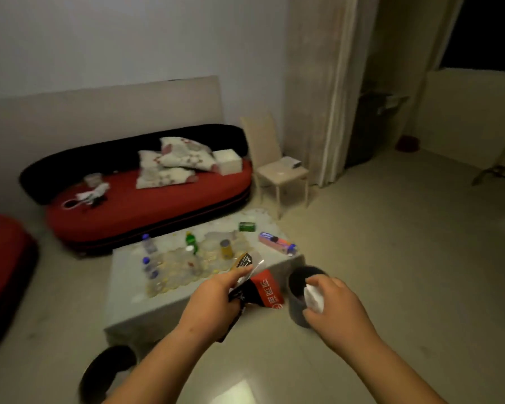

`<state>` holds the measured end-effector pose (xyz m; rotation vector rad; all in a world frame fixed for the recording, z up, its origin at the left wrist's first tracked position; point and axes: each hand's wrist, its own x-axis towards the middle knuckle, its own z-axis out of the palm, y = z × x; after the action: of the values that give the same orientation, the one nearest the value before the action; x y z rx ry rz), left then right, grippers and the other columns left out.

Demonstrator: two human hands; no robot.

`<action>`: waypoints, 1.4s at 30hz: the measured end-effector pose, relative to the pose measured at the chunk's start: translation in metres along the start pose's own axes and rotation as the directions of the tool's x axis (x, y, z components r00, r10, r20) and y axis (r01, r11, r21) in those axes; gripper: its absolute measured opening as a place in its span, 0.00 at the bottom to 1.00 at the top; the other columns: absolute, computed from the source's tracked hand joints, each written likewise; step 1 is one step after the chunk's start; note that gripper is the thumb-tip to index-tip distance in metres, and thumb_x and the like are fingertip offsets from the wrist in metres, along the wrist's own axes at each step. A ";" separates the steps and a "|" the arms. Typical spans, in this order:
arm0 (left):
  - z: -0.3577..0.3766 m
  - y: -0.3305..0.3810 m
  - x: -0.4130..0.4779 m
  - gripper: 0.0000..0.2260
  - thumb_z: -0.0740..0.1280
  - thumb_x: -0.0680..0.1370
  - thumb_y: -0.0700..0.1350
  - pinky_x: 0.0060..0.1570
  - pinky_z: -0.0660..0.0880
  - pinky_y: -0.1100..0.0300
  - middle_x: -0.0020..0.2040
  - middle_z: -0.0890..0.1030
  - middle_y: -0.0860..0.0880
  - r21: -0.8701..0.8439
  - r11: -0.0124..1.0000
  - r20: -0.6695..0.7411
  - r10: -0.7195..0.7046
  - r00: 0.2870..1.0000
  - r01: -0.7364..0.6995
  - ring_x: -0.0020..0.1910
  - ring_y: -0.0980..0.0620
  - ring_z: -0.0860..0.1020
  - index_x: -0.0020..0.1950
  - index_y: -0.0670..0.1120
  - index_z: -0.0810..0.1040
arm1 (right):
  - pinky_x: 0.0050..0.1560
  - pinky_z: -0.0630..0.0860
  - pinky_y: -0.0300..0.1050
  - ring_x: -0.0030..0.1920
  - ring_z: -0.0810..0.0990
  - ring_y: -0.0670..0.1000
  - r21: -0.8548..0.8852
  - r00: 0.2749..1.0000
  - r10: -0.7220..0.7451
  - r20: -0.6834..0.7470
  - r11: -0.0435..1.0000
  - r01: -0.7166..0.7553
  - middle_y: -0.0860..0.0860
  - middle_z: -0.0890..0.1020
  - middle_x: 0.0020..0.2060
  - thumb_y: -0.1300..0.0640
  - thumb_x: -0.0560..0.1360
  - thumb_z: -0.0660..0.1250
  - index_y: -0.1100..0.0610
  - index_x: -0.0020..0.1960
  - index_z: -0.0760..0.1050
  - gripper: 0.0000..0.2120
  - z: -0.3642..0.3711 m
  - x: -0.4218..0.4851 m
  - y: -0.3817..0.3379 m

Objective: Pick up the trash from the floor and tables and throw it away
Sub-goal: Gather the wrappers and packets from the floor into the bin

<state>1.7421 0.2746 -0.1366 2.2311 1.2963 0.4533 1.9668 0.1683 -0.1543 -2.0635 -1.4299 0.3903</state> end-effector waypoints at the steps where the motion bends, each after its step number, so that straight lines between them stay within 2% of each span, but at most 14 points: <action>1: -0.021 -0.029 -0.012 0.32 0.70 0.74 0.40 0.41 0.72 0.67 0.60 0.80 0.57 -0.023 0.998 -0.030 -0.051 0.998 0.051 0.49 0.57 0.81 0.71 0.69 0.69 | 0.51 0.73 0.39 0.54 0.77 0.48 0.000 0.998 -0.042 0.039 0.999 0.042 0.46 0.76 0.57 0.55 0.66 0.72 0.45 0.62 0.73 0.25 0.020 0.006 -0.029; 3: -0.060 -0.086 -0.038 0.32 0.71 0.73 0.40 0.42 0.78 0.64 0.57 0.80 0.58 -0.080 0.985 -0.079 -0.157 0.984 0.151 0.45 0.60 0.81 0.70 0.69 0.70 | 0.53 0.73 0.39 0.55 0.76 0.47 0.015 0.987 -0.105 0.124 0.994 0.104 0.44 0.76 0.58 0.55 0.67 0.73 0.43 0.62 0.72 0.25 0.060 0.014 -0.084; 6: -0.114 -0.173 -0.076 0.33 0.71 0.72 0.40 0.50 0.79 0.60 0.59 0.81 0.59 -0.132 0.953 -0.132 -0.289 0.948 0.272 0.50 0.61 0.80 0.68 0.70 0.70 | 0.56 0.74 0.41 0.57 0.76 0.47 0.044 0.963 -0.160 0.215 0.987 0.154 0.44 0.75 0.59 0.55 0.69 0.74 0.43 0.63 0.71 0.25 0.124 0.020 -0.161; 10: -0.168 -0.269 -0.107 0.33 0.69 0.72 0.39 0.44 0.80 0.60 0.55 0.81 0.61 -0.156 0.916 -0.165 -0.393 0.905 0.370 0.46 0.61 0.81 0.68 0.70 0.70 | 0.57 0.72 0.39 0.58 0.76 0.47 0.057 0.935 -0.231 0.270 0.973 0.223 0.45 0.76 0.58 0.54 0.68 0.74 0.45 0.64 0.72 0.26 0.207 0.026 -0.245; 14: -0.195 -0.336 -0.115 0.33 0.69 0.73 0.39 0.46 0.81 0.60 0.56 0.81 0.59 -0.200 0.884 -0.172 -0.457 0.873 0.423 0.47 0.60 0.81 0.70 0.70 0.69 | 0.55 0.69 0.36 0.57 0.76 0.47 0.083 0.907 -0.258 0.331 0.966 0.244 0.45 0.77 0.57 0.54 0.66 0.74 0.46 0.63 0.73 0.26 0.272 0.039 -0.300; 17: -0.200 -0.373 -0.111 0.34 0.69 0.74 0.39 0.45 0.80 0.62 0.53 0.80 0.62 -0.250 0.849 -0.165 -0.511 0.844 0.465 0.46 0.62 0.80 0.68 0.74 0.68 | 0.55 0.70 0.37 0.56 0.76 0.47 0.088 0.883 -0.274 0.381 0.961 0.261 0.45 0.78 0.56 0.54 0.66 0.74 0.46 0.62 0.73 0.25 0.313 0.054 -0.322; 21: -0.195 -0.423 -0.092 0.34 0.70 0.73 0.39 0.43 0.80 0.60 0.50 0.80 0.62 -0.337 0.787 -0.152 -0.587 0.795 0.516 0.41 0.62 0.81 0.62 0.78 0.68 | 0.53 0.70 0.38 0.55 0.76 0.48 0.091 0.850 -0.275 0.449 0.960 0.263 0.45 0.78 0.54 0.56 0.65 0.73 0.46 0.61 0.74 0.24 0.372 0.086 -0.336; 23: -0.190 -0.449 -0.081 0.33 0.70 0.74 0.39 0.41 0.81 0.57 0.50 0.81 0.60 -0.366 0.749 -0.137 -0.631 0.764 0.553 0.39 0.60 0.82 0.65 0.75 0.69 | 0.51 0.70 0.38 0.54 0.76 0.49 0.095 0.826 -0.283 0.488 0.958 0.272 0.46 0.78 0.53 0.56 0.65 0.72 0.46 0.60 0.74 0.24 0.406 0.105 -0.339; 25: -0.182 -0.477 -0.067 0.33 0.71 0.74 0.40 0.44 0.81 0.55 0.52 0.80 0.58 -0.383 0.714 -0.130 -0.669 0.731 0.586 0.40 0.59 0.82 0.67 0.74 0.68 | 0.51 0.71 0.38 0.54 0.76 0.49 0.097 0.796 -0.293 0.530 0.953 0.286 0.47 0.78 0.53 0.56 0.66 0.72 0.46 0.60 0.74 0.23 0.441 0.124 -0.344; 30: -0.147 -0.549 -0.032 0.32 0.70 0.75 0.41 0.44 0.82 0.53 0.51 0.79 0.58 -0.431 0.631 -0.099 -0.743 0.662 0.645 0.40 0.57 0.82 0.67 0.74 0.68 | 0.50 0.72 0.41 0.54 0.77 0.50 0.108 0.732 -0.315 0.605 0.943 0.316 0.48 0.78 0.53 0.55 0.66 0.72 0.47 0.60 0.74 0.23 0.544 0.165 -0.341; 34: -0.102 -0.614 -0.016 0.33 0.69 0.75 0.39 0.38 0.82 0.54 0.47 0.79 0.64 -0.450 0.578 -0.047 -0.776 0.629 0.680 0.39 0.56 0.82 0.64 0.77 0.67 | 0.51 0.72 0.40 0.55 0.78 0.50 0.110 0.698 -0.276 0.661 0.955 0.274 0.46 0.78 0.54 0.47 0.67 0.74 0.46 0.61 0.74 0.24 0.633 0.176 -0.319; 36: -0.075 -0.650 -0.010 0.32 0.70 0.76 0.39 0.42 0.82 0.56 0.47 0.77 0.71 -0.470 0.553 -0.014 -0.784 0.621 0.688 0.40 0.60 0.82 0.63 0.76 0.68 | 0.50 0.72 0.39 0.54 0.77 0.49 0.105 0.676 -0.244 0.696 0.965 0.240 0.45 0.77 0.54 0.44 0.66 0.74 0.46 0.62 0.73 0.26 0.680 0.176 -0.302; 38: -0.045 -0.692 -0.006 0.31 0.70 0.75 0.38 0.44 0.79 0.59 0.45 0.78 0.70 -0.505 0.514 0.016 -0.797 0.603 0.693 0.41 0.63 0.81 0.63 0.73 0.68 | 0.49 0.71 0.39 0.53 0.76 0.48 0.101 0.662 -0.217 0.718 0.973 0.209 0.45 0.78 0.54 0.42 0.66 0.71 0.45 0.60 0.73 0.24 0.727 0.174 -0.283; 42: 0.026 -0.779 0.002 0.32 0.70 0.74 0.35 0.42 0.75 0.65 0.42 0.81 0.62 -0.545 0.439 0.081 -0.821 0.566 0.715 0.46 0.59 0.83 0.64 0.70 0.69 | 0.50 0.72 0.42 0.53 0.77 0.51 0.075 0.668 -0.166 0.725 0.984 0.163 0.48 0.79 0.53 0.45 0.64 0.70 0.48 0.58 0.75 0.23 0.820 0.174 -0.238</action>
<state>1.2108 0.5882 -0.6122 0.9545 1.8579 0.5720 1.4074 0.6339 -0.6331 -1.8076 -2.0387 1.2525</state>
